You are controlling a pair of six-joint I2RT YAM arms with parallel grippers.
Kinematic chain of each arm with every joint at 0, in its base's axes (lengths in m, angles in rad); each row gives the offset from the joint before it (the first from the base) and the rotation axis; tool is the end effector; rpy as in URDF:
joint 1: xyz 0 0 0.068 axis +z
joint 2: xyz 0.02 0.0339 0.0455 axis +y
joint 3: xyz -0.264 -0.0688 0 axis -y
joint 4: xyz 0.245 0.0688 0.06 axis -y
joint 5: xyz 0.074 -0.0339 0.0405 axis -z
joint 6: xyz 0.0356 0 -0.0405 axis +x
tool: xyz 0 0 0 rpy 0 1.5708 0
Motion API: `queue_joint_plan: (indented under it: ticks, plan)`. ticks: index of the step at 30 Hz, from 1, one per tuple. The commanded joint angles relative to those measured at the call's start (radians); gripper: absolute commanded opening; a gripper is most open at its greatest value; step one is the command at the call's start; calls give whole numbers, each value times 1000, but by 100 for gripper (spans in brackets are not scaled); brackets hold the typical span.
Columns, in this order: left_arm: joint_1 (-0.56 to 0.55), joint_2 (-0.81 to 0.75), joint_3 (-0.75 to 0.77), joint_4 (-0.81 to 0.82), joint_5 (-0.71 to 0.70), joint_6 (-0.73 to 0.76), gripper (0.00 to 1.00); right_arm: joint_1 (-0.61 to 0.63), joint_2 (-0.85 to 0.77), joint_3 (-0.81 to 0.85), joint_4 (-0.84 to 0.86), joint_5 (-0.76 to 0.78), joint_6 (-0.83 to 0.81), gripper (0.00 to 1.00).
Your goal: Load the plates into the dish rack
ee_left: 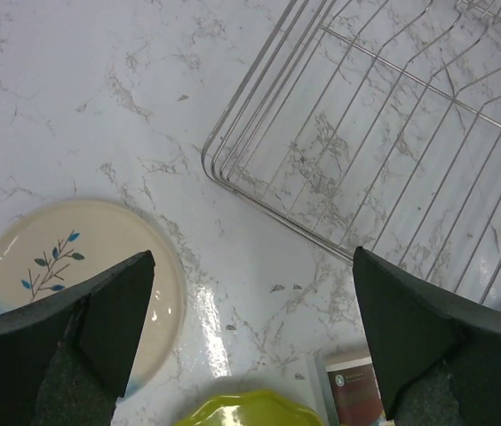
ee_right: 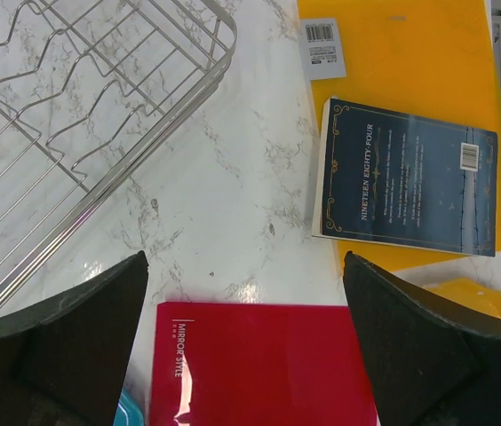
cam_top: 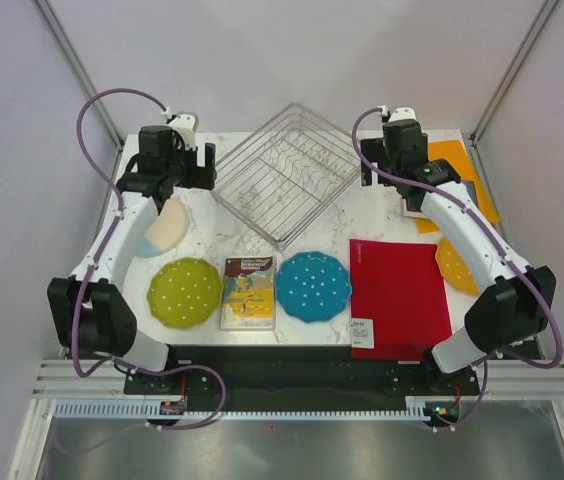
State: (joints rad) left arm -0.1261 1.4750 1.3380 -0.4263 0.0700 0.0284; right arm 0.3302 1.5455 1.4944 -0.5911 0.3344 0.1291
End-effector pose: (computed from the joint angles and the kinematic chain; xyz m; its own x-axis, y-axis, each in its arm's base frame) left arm 0.3352 -0.0450 0.3438 -0.5243 0.0950 -0.8462 0.1991 0.9799 -0.0133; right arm 0.3323 0.1015 0.3604 -0.5693 -0.0666 -0.8194 0.0158 0.9956 -0.0919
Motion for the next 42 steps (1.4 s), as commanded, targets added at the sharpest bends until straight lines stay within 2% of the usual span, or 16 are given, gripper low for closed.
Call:
queue_joint_plan:
  ticks: [1, 4, 7, 12, 15, 17, 26, 34, 35, 36, 41, 42]
  plan:
    - [-3, 73, 105, 44, 33, 178, 100, 4, 7, 4, 19, -17, 3, 98]
    - [6, 155, 170, 41, 27, 298, 98, 4, 56, 12, 10, -31, 33, 98]
    - [23, 231, 234, 37, 70, 398, 90, 4, 132, 64, -38, -75, 111, 97]
    - [59, 370, 413, -18, 76, 407, 85, 4, 294, 197, -58, -239, 248, 90]
    - [75, 488, 574, -150, 117, 400, 81, 6, 364, 269, -61, -276, 260, 89]
    - [77, 551, 625, -207, 141, 398, 79, 7, 392, 299, -61, -282, 261, 89]
    - [75, 628, 647, -232, 289, 386, 75, 6, 401, 245, -62, -310, 332, 88]
    - [68, 712, 691, -262, 298, 389, 69, 6, 433, 239, -65, -314, 377, 85]
    - [68, 722, 699, -265, 301, 384, 67, 4, 435, 247, -64, -313, 377, 86]
    - [66, 729, 717, -267, 303, 383, 59, 6, 435, 250, -67, -307, 380, 86]
    - [46, 763, 753, -290, 326, 357, 43, -2, 436, 250, -75, -278, 374, 81]
    - [40, 762, 750, -293, 326, 357, 36, 0, 436, 244, -79, -265, 377, 80]
